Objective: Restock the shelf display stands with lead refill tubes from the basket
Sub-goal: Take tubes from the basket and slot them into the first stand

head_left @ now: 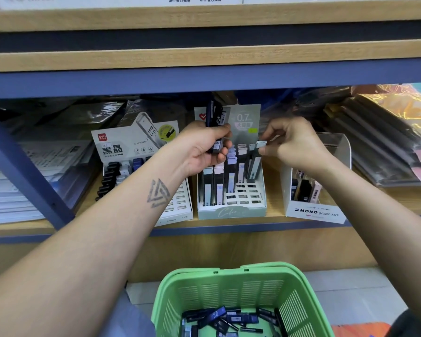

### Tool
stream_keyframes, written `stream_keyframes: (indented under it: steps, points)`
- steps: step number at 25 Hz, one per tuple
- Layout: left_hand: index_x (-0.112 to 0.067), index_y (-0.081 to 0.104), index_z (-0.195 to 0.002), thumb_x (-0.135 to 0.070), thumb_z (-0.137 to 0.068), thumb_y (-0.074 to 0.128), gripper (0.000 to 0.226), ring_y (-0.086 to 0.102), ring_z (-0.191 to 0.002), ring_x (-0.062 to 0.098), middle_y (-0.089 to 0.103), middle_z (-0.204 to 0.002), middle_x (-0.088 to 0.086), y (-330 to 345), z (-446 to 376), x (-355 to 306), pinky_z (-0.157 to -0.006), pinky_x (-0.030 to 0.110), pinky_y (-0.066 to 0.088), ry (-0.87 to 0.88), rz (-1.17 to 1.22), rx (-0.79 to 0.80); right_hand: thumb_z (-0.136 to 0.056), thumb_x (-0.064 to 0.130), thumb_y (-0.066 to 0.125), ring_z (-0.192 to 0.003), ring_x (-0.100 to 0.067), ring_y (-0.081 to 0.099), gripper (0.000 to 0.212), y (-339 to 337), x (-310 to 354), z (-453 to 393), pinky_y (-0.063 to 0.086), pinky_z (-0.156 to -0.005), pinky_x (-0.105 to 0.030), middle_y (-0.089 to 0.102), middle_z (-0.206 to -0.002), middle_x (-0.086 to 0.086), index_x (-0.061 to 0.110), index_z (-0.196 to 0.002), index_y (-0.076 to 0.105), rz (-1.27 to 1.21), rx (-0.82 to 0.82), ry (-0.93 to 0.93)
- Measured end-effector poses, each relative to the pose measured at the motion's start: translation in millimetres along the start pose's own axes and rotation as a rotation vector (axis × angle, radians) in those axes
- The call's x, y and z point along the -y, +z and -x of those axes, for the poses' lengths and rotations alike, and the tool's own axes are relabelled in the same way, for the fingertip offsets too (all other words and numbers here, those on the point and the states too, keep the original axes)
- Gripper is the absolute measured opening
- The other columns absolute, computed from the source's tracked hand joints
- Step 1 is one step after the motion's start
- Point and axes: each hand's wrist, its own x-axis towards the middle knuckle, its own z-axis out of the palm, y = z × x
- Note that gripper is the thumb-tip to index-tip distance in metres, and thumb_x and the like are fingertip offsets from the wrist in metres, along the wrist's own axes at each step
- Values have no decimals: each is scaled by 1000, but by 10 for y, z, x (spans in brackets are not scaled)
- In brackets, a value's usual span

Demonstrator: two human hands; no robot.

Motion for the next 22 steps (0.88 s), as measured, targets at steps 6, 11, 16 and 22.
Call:
stream_keyframes:
  steps: [6, 11, 16, 22]
  points:
    - [-6, 61, -90, -20, -101, 57, 19, 49, -51, 13, 58, -63, 7, 8, 16, -7, -40, 20, 41, -15, 12, 23, -89, 18, 74, -93, -20, 69, 11, 163, -170, -28, 56, -84, -35, 75, -99, 1, 20, -99, 78, 228, -59, -91]
    - [-6, 62, -90, -19, -102, 55, 20, 49, -51, 12, 58, -63, 6, -18, 11, -6, -41, 19, 40, -28, 17, 53, -93, 15, 63, -98, -32, 67, 19, 233, -153, 7, 57, -78, -45, 74, -109, -2, 17, -106, 78, 513, -69, -237]
    - [-6, 63, -96, -14, -101, 51, 15, 51, -56, 11, 58, -72, 6, -62, 37, -14, -44, 18, 43, -92, 59, 128, -94, 18, 58, -98, -28, 67, 26, 231, -134, -8, 58, -79, -41, 75, -109, -3, 22, -113, 75, 516, -49, -201]
    - [5, 62, -121, -6, -99, 55, 26, 66, -69, 17, 68, -84, 13, -131, 139, -33, -55, 20, 56, -138, 24, 237, -95, 13, 67, -70, -20, 65, 34, 255, 113, -47, 50, -57, -25, 74, -89, -14, 4, -128, 61, -781, 41, 137]
